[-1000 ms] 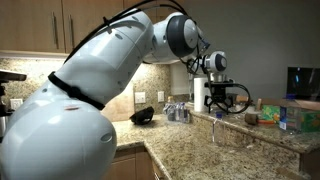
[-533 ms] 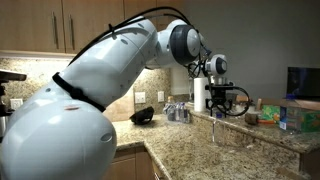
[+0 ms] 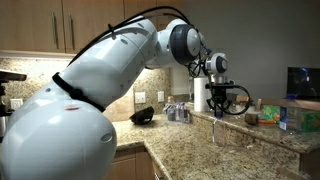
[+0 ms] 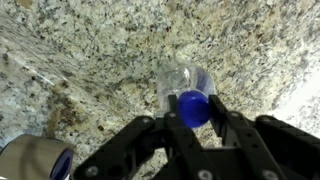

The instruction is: Throw the four bottles on the right into the bin on the floor

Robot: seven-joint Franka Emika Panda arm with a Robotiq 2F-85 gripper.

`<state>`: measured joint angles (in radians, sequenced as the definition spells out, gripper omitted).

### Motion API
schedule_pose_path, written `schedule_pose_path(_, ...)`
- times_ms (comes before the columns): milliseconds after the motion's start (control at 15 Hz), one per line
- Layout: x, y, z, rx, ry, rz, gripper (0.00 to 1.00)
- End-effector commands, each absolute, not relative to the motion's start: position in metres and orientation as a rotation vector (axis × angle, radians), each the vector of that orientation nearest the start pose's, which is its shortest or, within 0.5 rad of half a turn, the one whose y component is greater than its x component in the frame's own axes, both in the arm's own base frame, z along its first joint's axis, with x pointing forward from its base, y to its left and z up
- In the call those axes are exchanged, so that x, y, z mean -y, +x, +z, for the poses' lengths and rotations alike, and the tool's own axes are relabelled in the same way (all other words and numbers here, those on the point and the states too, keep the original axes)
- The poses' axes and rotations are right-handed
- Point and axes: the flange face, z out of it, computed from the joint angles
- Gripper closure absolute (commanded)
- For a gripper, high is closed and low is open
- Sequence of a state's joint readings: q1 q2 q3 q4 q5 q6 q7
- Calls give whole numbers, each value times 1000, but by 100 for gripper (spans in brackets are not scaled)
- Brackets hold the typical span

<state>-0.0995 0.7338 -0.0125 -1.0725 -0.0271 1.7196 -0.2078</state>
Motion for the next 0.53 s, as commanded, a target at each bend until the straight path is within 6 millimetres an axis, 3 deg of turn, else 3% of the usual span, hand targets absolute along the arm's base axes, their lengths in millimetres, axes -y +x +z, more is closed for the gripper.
schedule_pose_path(0,86,734,392,194,-3151,200,87)
schedule_pose_path(133,90,732,396,178,-3147,201,87)
schedule_pose_path(267,106,724,406,126,-3151,194,87)
schedule_pose_path(467,156,702,429,-82,-3179,148,87)
